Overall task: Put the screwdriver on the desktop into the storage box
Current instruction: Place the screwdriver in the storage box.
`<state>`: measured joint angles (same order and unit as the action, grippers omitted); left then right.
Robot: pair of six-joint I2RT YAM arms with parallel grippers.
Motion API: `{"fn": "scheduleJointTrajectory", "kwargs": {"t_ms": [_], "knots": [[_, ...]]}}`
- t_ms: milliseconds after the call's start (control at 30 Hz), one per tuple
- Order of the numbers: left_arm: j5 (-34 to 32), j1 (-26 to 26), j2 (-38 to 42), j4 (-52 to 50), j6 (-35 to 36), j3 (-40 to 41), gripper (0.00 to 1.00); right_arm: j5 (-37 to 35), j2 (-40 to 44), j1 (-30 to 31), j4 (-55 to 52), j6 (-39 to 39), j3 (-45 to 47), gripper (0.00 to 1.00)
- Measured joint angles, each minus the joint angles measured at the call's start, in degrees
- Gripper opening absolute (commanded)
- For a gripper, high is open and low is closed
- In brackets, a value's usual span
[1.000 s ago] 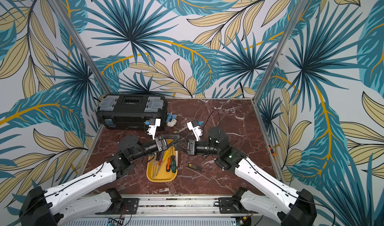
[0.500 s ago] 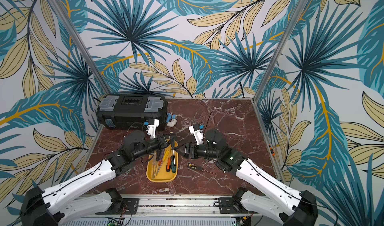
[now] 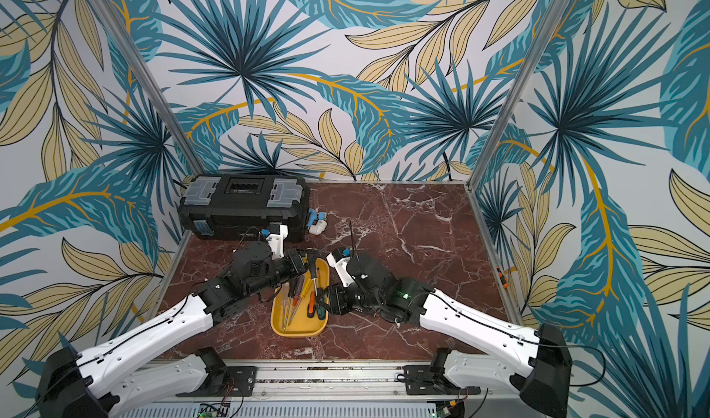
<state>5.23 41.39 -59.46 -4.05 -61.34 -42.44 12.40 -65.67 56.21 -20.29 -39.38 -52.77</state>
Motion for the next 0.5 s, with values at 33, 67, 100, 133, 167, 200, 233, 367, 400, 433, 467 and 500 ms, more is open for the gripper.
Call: {"fn": "scheduleJointTrajectory", "kwargs": {"t_ms": [33,67,100,133,167,200,233,367,400,433,467,500], "knots": [[0.09,-0.04,0.0,0.0,-0.09,0.0,0.0,-0.31,-0.74,0.26,-0.02,0.11,-0.42,0.32],[0.13,-0.09,0.02,0.0,-0.13,0.0,0.0,-0.66,-1.44,0.48,-0.11,0.24,-0.83,0.3],[0.17,-0.13,0.09,0.0,-0.22,0.02,0.0,-0.85,-2.21,0.66,-0.17,0.39,-1.29,0.27],[0.17,-0.2,0.17,0.0,-0.24,0.02,0.0,-1.11,-2.86,0.81,-0.24,0.5,-1.73,0.23],[0.2,-0.26,0.28,0.0,-0.24,0.02,0.0,-1.27,-3.37,0.94,-0.28,0.55,-2.12,0.19],[0.24,-0.35,0.35,0.0,-0.24,0.02,0.0,-1.46,-3.78,1.14,-0.33,0.7,-2.47,0.12],[0.28,-0.44,0.39,0.0,-0.24,0.02,0.0,-1.55,-4.0,1.36,-0.46,0.85,-2.8,0.05],[0.33,-0.74,0.96,0.09,-0.24,0.09,0.0,-3.1,-4.07,1.49,-1.29,0.57,-3.13,0.0],[0.46,-0.81,1.05,0.2,-0.28,0.15,0.07,-3.3,-3.98,1.64,-1.11,0.44,-3.13,0.0],[0.52,-0.94,1.2,0.46,-0.26,0.33,0.2,-3.39,-3.96,1.66,-1.07,0.35,-3.13,0.0],[0.59,-1.01,1.33,0.79,-0.35,0.55,0.34,-3.43,-3.93,1.66,-0.98,0.15,-3.1,0.0],[0.79,-1.05,1.46,1.33,-0.66,0.92,0.47,-3.45,-3.87,1.66,-0.81,0.04,-3.02,0.0]]}}
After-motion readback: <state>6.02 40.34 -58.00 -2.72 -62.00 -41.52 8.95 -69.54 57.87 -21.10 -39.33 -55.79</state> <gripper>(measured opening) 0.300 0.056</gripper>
